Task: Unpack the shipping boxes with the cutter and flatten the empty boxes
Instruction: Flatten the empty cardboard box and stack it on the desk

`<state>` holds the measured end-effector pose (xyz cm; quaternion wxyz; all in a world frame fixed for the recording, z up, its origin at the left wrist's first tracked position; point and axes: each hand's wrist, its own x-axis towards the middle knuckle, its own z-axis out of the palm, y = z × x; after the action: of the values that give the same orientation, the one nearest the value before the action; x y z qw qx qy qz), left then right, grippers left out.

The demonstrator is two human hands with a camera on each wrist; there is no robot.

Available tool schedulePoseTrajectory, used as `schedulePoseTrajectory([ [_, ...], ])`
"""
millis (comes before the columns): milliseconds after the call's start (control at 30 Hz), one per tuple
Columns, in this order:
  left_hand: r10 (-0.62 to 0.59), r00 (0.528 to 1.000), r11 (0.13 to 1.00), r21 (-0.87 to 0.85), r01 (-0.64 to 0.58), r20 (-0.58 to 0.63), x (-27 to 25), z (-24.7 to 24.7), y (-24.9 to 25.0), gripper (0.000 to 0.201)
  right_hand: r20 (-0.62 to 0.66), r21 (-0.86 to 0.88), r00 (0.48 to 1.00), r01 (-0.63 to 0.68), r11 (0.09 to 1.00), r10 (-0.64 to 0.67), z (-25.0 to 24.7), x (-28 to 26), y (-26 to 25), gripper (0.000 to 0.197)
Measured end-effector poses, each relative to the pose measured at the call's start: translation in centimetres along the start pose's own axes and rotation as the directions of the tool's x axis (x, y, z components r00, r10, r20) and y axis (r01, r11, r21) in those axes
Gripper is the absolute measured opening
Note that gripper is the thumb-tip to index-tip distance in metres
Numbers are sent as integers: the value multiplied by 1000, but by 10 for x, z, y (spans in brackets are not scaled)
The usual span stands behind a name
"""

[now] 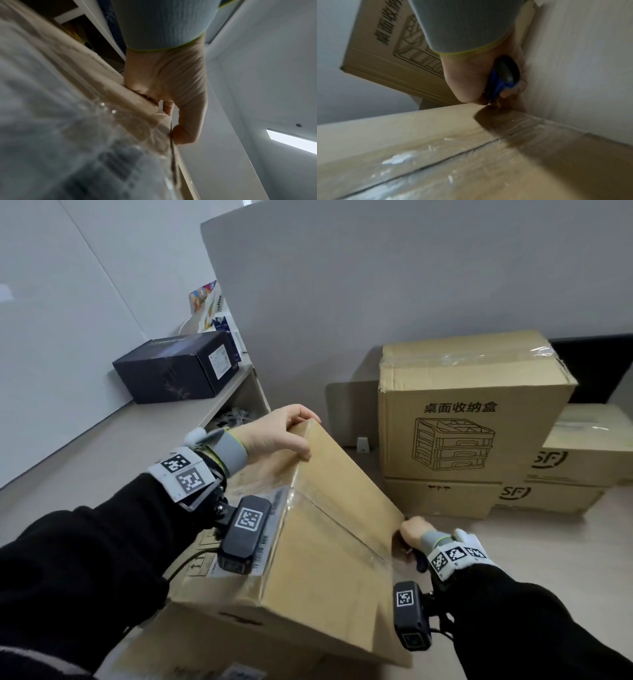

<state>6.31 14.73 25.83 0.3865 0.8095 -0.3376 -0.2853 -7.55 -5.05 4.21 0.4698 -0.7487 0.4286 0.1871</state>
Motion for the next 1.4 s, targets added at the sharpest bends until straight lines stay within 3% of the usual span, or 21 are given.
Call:
schedulePoseTrajectory([
  [233,-29,1000,954,-299,26,-8,0,-33,-13,75,-164,-27,985,57,998,-61,-64,-36,-24,30],
  [333,-73,997,943,-325,72,8,-6,-43,-25,75,-224,-68,971,68,995,-82,-87,-51,-28,31],
  [400,-124,992,945,-303,120,7,-10,-46,-39,63,-262,-84,960,84,993,-103,-101,-63,-33,31],
  [467,-199,980,953,-235,188,-21,-12,-43,-57,56,-291,-96,949,99,990,-123,-108,-77,-38,33],
  [567,-306,946,949,-117,293,-104,-5,-30,-91,59,-281,-88,948,128,988,-148,-108,-85,-43,29],
  [700,-312,892,947,-29,320,-326,8,-12,-102,56,-322,0,917,249,968,-236,-104,-86,-43,11],
  [767,-299,880,935,72,347,-369,17,-4,-92,54,-326,25,904,303,953,-279,-102,-83,-40,19],
  [833,-329,873,879,222,423,-361,29,7,-80,57,-322,82,899,338,937,-296,-101,-82,-37,27],
  [933,-389,864,725,472,501,-320,52,26,-63,77,-313,143,899,363,921,-305,-101,-86,-32,28],
  [1067,-319,934,767,536,354,-160,80,72,-23,78,-248,258,916,377,890,-316,-102,-90,-30,19],
  [1167,-283,955,757,592,276,-84,99,109,3,75,-230,262,913,391,882,-337,-105,-92,-27,27],
  [1267,-297,952,707,653,272,-75,115,140,18,86,-194,249,908,412,876,-372,-111,-98,-15,24],
  [1400,-323,930,648,675,354,-177,113,163,26,85,-60,207,919,394,895,-391,-112,-97,-2,22],
])
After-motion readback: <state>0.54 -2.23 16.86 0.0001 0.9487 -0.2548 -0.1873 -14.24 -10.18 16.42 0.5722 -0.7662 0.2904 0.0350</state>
